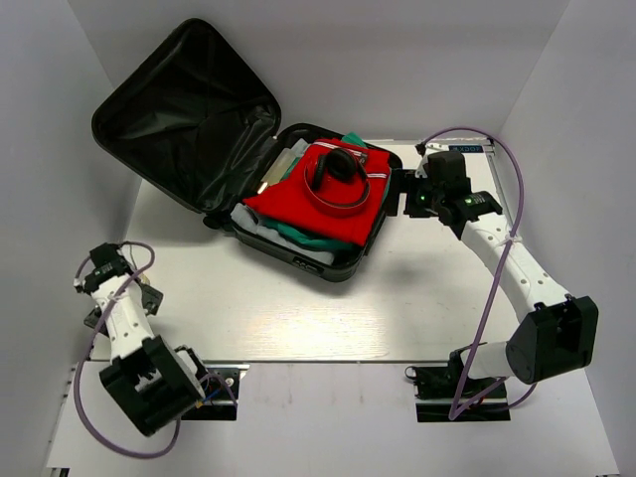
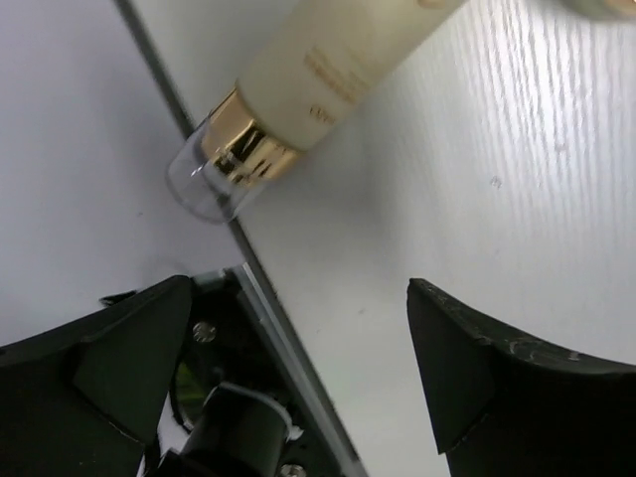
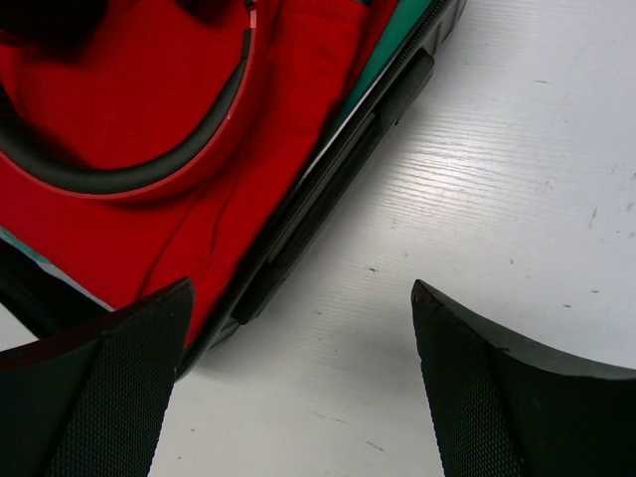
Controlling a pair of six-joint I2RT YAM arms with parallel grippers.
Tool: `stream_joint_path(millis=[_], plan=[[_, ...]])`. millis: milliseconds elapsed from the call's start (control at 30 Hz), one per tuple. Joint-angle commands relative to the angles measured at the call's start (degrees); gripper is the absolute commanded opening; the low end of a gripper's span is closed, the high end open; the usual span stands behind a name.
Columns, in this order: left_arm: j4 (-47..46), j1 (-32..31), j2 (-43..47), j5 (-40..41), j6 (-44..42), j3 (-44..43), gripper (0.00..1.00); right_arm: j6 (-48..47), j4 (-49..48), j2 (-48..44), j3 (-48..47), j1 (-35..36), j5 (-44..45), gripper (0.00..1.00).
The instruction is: Pack the luggage
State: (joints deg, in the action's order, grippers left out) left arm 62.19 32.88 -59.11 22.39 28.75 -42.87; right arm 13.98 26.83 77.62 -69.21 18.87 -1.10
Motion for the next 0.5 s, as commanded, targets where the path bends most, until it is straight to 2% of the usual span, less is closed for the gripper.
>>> stream_joint_path(millis=[0, 100, 167, 200, 267, 300, 333, 433, 467], plan=[[-9.9, 6.2, -3.2, -7.4, -4.0, 0.9, 1.00, 2.3, -1.7, -0.2, -2.2, 0.5, -2.6, 0.90], [-12.4, 9.1, -7.9, -10.7, -6.2, 0.2, 1.00, 3.3, -2.3, 0.4, -2.2, 0.3, -3.6, 0.90], [-18.1, 9.7, -8.4, -12.8, -10.2, 2.1, 1.00, 4.2, -3.5, 1.5, -2.5, 0.3, -4.1, 0.90], [-19.5, 10.1, -8.0, -15.8, -12.1, 3.0, 1.00, 4.7, -3.5, 2.0, -2.9, 0.4, -5.1, 0.90], [-22.9, 10.4, -6.3, -16.3, -13.9, 3.9, 1.00, 5.0, -3.6, 3.7, -4.1, 0.3, -6.2, 0.90], [-25.9, 10.6, -5.5, -20.2, -15.0, 5.2, 1.00, 5.4, -3.7, 4.3, -4.7, 0.4, -6.8, 0.90], [-28.2, 10.6, -4.9, -21.6, -20.5, 6.1, 1.00, 6.1, -3.8, 5.4, -5.0, 0.2, -7.1, 0.90], [-29.5, 11.0, -2.9, -21.4, -25.7, 5.8, 1.00, 6.5, -4.5, 6.7, -5.9, 0.2, -6.8, 0.90], [-26.9, 11.4, -3.5, -21.4, -26.9, 5.2, 1.00, 6.3, -4.6, 7.0, -6.3, 0.2, -6.6, 0.90]])
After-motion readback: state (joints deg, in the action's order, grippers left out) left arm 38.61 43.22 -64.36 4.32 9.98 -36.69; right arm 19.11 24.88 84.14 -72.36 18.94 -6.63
